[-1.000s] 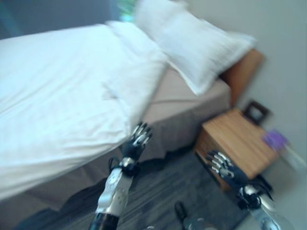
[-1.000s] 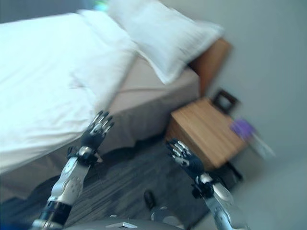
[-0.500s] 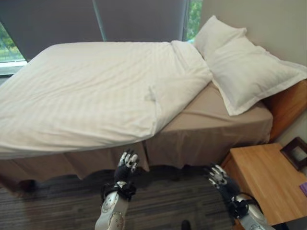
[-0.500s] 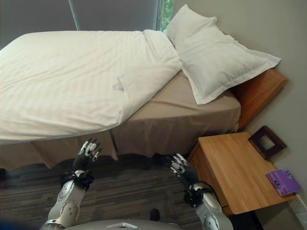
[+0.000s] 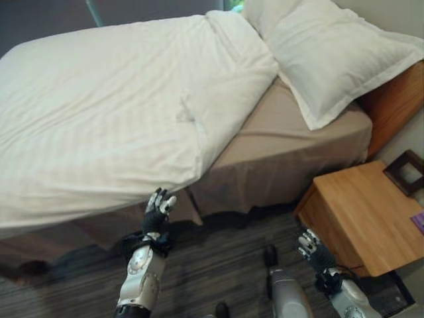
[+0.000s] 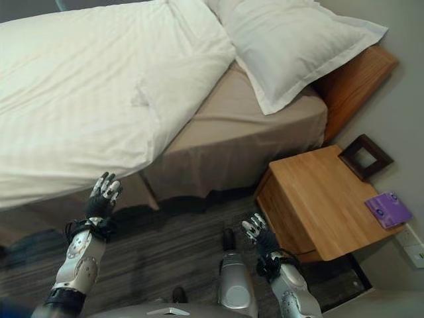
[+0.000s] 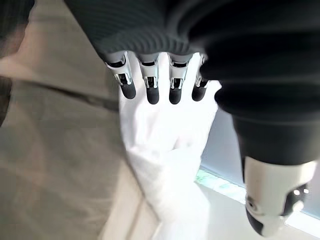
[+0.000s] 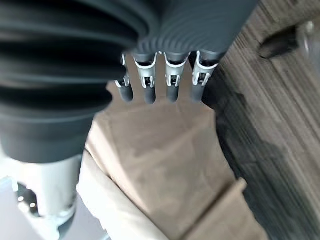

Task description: Making the bed.

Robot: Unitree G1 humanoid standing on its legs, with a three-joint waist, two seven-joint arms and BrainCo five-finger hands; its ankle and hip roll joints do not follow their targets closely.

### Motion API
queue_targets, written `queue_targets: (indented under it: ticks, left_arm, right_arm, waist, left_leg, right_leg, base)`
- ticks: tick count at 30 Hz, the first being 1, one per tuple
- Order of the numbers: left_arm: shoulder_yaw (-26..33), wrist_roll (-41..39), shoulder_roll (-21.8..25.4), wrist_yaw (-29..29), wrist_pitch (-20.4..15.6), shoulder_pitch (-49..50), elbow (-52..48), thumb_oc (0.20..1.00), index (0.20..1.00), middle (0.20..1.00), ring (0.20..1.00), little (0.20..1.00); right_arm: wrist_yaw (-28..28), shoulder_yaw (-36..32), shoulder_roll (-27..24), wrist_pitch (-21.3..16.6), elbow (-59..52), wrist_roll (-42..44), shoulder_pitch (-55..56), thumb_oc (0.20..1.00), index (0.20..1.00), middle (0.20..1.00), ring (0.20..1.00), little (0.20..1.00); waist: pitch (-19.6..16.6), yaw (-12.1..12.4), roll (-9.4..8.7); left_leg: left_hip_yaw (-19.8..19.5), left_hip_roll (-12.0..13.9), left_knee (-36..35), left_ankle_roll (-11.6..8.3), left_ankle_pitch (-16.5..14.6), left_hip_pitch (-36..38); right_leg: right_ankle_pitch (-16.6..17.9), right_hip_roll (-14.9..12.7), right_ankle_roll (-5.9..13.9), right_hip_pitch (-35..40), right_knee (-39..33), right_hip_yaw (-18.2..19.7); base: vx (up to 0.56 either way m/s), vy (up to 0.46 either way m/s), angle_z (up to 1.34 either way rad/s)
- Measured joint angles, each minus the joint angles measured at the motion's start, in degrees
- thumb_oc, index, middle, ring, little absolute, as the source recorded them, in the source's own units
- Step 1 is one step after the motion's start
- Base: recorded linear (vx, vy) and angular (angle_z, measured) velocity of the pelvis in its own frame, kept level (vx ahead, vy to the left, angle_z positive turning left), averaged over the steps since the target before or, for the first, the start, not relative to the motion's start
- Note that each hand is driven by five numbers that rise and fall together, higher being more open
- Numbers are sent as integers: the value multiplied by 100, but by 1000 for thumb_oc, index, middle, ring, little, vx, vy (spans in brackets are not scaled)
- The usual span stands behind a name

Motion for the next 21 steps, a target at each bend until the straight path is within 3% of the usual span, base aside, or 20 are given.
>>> queue_targets:
  ticks: [1, 2, 3, 4, 6, 7, 8, 10, 11, 12, 13, 14, 15, 16, 17, 18, 20, 21]
  left_arm:
    - [-224, 3, -5, 13, -7, -208, -67, 1000, 1000, 1000, 1000, 1000]
    - [-440, -4, 55, -8, -18, -363, -112, 1000, 1000, 1000, 1000, 1000]
    - [-614, -51, 99, 18, 41, -503, -352, 1000, 1000, 1000, 1000, 1000]
    - [-607, -109, 122, 60, -22, -378, -521, 1000, 1000, 1000, 1000, 1000]
    - [-579, -138, 234, 97, -35, -460, -570, 1000, 1000, 1000, 1000, 1000]
    - [-582, -130, 295, 95, -21, -584, -571, 1000, 1000, 1000, 1000, 1000]
    - [-572, -35, 643, 71, -22, -887, -616, 1000, 1000, 1000, 1000, 1000]
    - [-428, 41, 877, 79, -132, -997, -727, 1000, 1000, 1000, 1000, 1000]
    - [-362, 51, 1152, 84, -147, -961, -840, 1000, 1000, 1000, 1000, 1000]
    - [-286, 67, 1197, 106, -230, -935, -889, 1000, 1000, 1000, 1000, 1000]
    - [-289, 114, 1212, 150, -254, -896, -877, 1000, 1000, 1000, 1000, 1000]
    - [-229, 213, 1253, 232, -280, -814, -981, 1000, 1000, 1000, 1000, 1000]
    - [-65, 273, 1341, 278, -348, -856, -957, 1000, 1000, 1000, 1000, 1000]
    - [86, 316, 1367, 323, -403, -976, -975, 1000, 1000, 1000, 1000, 1000]
    - [144, 354, 1395, 340, -441, -1086, -981, 1000, 1000, 1000, 1000, 1000]
    - [167, 543, 1364, 391, -431, -1167, -910, 1000, 1000, 1000, 1000, 1000]
    - [79, 784, 1497, 512, -428, -1211, -552, 1000, 1000, 1000, 1000, 1000]
    - [24, 927, 1678, 555, -420, -1267, -319, 1000, 1000, 1000, 1000, 1000]
  right_arm:
    - [6, 178, -175, 78, 147, 10, -70, 1000, 1000, 1000, 1000, 1000]
    - [47, 332, -161, 158, 336, 13, -177, 1000, 1000, 1000, 1000, 1000]
    - [-12, 324, -161, 185, 523, 134, -659, 1000, 1000, 1000, 1000, 1000]
    - [-29, 192, -164, 115, 534, 240, -867, 1000, 1000, 1000, 1000, 1000]
    - [-67, -8, -287, -195, 237, 434, -1102, 1000, 1000, 1000, 1000, 1000]
    - [-78, -84, -394, -234, 139, 439, -1161, 1000, 1000, 1000, 1000, 1000]
    - [-130, -345, -544, -253, 40, 438, -1057, 1000, 1000, 1000, 1000, 1000]
    - [-186, -425, -664, -255, 136, 438, -1079, 1000, 1000, 1000, 1000, 1000]
    - [-192, -452, -696, -262, 115, 431, -950, 1000, 1000, 1000, 1000, 1000]
    - [-180, -465, -749, -264, 118, 399, -822, 1000, 1000, 1000, 1000, 1000]
    - [-143, -475, -806, -263, 136, 389, -717, 1000, 1000, 1000, 1000, 1000]
    - [-44, -456, -871, -215, 156, 382, -488, 1000, 1000, 1000, 1000, 1000]
    - [2, -401, -619, -209, 271, 392, -389, 1000, 1000, 1000, 1000, 1000]
    - [29, -338, -501, -207, 265, 393, -330, 1000, 1000, 1000, 1000, 1000]
    - [59, -291, -457, -200, 273, 393, -301, 1000, 1000, 1000, 1000, 1000]
    - [59, -324, -312, -191, 305, 393, -206, 1000, 1000, 1000, 1000, 1000]
    - [108, -353, -98, -189, 295, 394, 123, 1000, 1000, 1000, 1000, 1000]
    - [191, -314, -115, -186, 301, 393, 258, 1000, 1000, 1000, 1000, 1000]
  waist:
    - [106, 46, 59]
    - [86, -8, -140]
    - [360, 158, -359]
    - [363, 383, -464]
    - [355, 478, -411]
    - [368, 476, -363]
    - [346, 472, -418]
    - [348, 476, -454]
    - [287, 503, -446]
    - [279, 503, -276]
    - [256, 470, -23]
    - [203, 555, 624]
    - [22, 470, 423]
    - [-113, 462, 245]
    - [-132, 435, 180]
    - [-94, 260, 248]
    - [-135, 256, 288]
    - [-200, 224, 298]
  left_leg:
    - [-93, 250, 591, -420, -152, -146]
    - [-83, 245, 1740, -519, -167, -608]
    - [23, 621, 4434, -605, 829, -1622]
    - [-99, 772, 5019, -358, 1391, -2002]
    - [-237, 809, 4548, -21, 1908, -2203]
    - [-143, 905, 4355, -95, 1831, -2264]
    - [351, 824, 3086, -395, 1576, -2158]
    - [569, 536, 2241, -293, 1648, -2069]
    - [704, 128, 1143, -201, 1698, -1779]
    - [552, -196, 173, 176, 1972, -1425]
    - [501, -330, -348, 539, 2229, -1152]
    - [301, -25, -529, 1518, 2316, -530]
    - [306, -114, -675, 833, 2160, -438]
    - [350, -264, -765, 846, 2144, -473]
    - [386, -314, -872, 841, 2136, -477]
    - [355, -239, -875, 886, 2028, -433]
    - [413, -63, -879, 664, 1879, -92]
    - [428, -4, -880, 486, 1764, 1]
  right_leg:
    - [-463, 230, -397, 61, 660, -123]
    - [-587, 324, -622, 536, 652, -156]
    - [-643, 589, -1293, 1341, 404, -234]
    - [-673, 649, -1302, 1516, 380, -85]
    - [-841, 792, -1466, 1901, 268, -19]
    - [-813, 832, -1427, 2091, 116, -64]
    - [-744, 775, -1340, 2684, -370, -216]
    - [-770, 758, -1221, 2982, -471, -313]
    - [-805, 787, -1132, 3287, -572, -306]
    - [-954, 912, -879, 3292, -159, -290]
    - [-1026, 1106, -717, 3245, 327, -308]
    - [-1514, 1613, -530, 2828, 1852, -103]
    - [-1822, 1375, -588, 2502, 2049, 81]
    - [-1880, 1035, -572, 2105, 1852, 329]
    - [-1864, 842, -578, 1779, 1632, 506]
    - [-1488, 726, -639, 1810, 1075, 443]
    - [-1069, 902, -782, 2549, 116, 509]
    - [-1039, 942, -822, 2711, -76, 541]
  base:
    - [781, -631, 141]
    - [470, -465, 136]
    - [410, -384, 55]
    - [426, -313, -10]
    - [464, -182, -47]
    - [442, -41, 22]
    - [463, 15, 29]
    - [451, 55, 22]
    - [402, 44, -1]
    - [344, 30, 3]
    - [297, 17, -37]
    - [195, 11, -29]
    - [254, 18, -32]
    - [230, 38, -3]
    - [378, 90, 9]
    - [296, 103, -7]
    - [170, 80, -25]
    - [91, 52, -31]
